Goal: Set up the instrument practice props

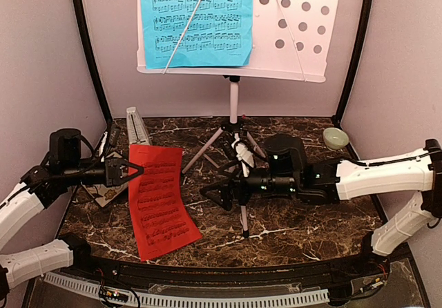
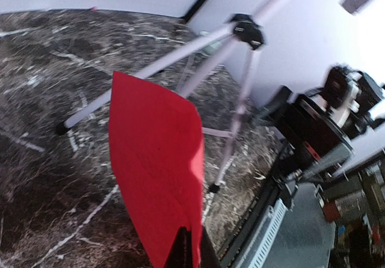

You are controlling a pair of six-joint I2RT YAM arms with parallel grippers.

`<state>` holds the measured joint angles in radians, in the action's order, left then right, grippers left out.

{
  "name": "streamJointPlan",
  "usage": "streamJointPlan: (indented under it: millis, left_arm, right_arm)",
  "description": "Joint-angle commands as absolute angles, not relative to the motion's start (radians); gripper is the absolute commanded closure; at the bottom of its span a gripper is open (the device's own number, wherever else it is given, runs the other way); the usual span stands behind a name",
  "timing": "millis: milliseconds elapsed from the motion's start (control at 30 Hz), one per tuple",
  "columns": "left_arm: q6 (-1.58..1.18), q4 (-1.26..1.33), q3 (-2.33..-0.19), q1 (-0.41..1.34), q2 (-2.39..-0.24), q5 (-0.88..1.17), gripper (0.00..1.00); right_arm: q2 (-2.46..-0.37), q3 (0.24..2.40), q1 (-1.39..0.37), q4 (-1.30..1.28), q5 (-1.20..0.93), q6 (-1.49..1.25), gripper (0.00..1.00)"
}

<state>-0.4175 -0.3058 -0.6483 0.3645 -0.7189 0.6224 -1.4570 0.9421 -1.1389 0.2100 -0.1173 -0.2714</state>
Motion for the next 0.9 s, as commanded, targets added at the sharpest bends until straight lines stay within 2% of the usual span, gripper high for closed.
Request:
streamJointPlan:
  millis: [0, 233, 400, 600, 867]
  left_arm:
    - [-0.264, -0.359, -0.713, 0.417, -0.647, 0.854, 1.00]
    - [-0.308, -0.253, -0.737, 0.429, -0.631, 1.076, 1.00]
    - [-0.427, -0.075, -0.724, 0.434, -0.629, 1.168, 1.00]
    - [-0.527, 0.079, -0.721, 0.449, -0.638, 1.218, 1.00]
    - [-0.554, 0.120, -0.728, 0.499, -0.656, 1.220, 1.00]
  right_arm:
    - [-1.353, 0.867, -1.127, 0.327, -0.100, -0.275, 0.01]
    - [-1.223, 0.762, -1.116, 0.324, -0.066, -0.238, 0.01]
    - [-1.129, 0.699, -1.111, 0.337, -0.076, -0.212, 0.01]
    - [-1.112, 0.672, -1.109, 0.375, -0.120, -0.206, 0.02]
    - [-1.167, 0.720, -1.108, 0.408, -0.203, -0.199, 0.04]
